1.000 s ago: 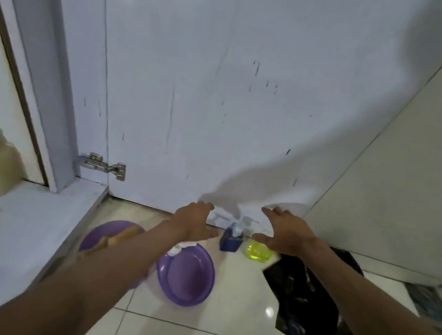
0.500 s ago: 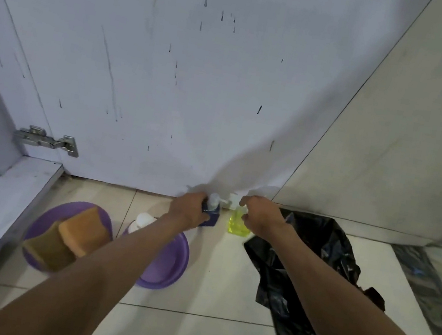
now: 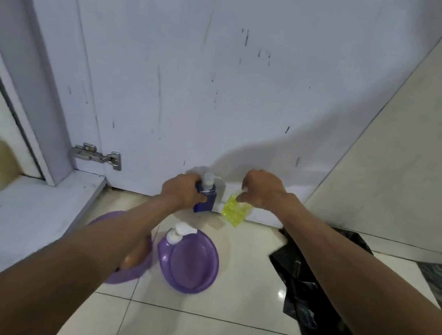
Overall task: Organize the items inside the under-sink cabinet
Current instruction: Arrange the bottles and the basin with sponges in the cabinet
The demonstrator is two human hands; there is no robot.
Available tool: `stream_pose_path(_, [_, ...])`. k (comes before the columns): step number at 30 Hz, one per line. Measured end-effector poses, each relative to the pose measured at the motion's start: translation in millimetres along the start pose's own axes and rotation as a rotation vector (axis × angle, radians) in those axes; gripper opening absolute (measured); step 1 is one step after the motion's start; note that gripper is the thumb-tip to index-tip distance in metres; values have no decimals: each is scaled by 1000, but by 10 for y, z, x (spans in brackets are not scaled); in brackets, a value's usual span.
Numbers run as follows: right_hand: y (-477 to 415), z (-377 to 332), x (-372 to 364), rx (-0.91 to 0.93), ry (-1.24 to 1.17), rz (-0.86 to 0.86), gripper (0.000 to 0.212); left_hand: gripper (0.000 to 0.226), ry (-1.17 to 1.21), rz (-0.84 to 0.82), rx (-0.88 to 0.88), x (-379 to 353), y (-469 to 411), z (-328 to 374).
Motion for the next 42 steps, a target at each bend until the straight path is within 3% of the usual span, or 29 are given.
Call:
stream_pose_path(10, [-317,-1754,767,210,-128,117,41,28,-2,259,171,1568,684,-1143])
stream_pose_path(21, [-155,-3748,920,496,-164,87,28,22,48,451,420,2437,1540,-2461])
stream_pose_path(29, [-79,-4275,811,530,-114,123,43,21,106,473,511,2480,1860,-2909])
stream_pose_path(34, [-131,-4347,707,507,-54,119,27,24,152,475,540,2479,2005,-3114])
stream_pose_path(39, [-203,-4491,659,502,-125,-75,26,20,171,495,562,2619,2176,-3263])
stream_pose_path(42, [-218,-4587,707,506,-128,-19,9,23,195,510,597,2676,2275,-3369])
Point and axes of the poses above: each hand's wrist, its own y-axis away from the middle knuckle, its own x-axis out of the back of the hand, z = x × y, the point moved 8 cm from there along -y, towards the middle knuckle, and after that the axes turned 11 degrees about y, right-handed, at the moved point
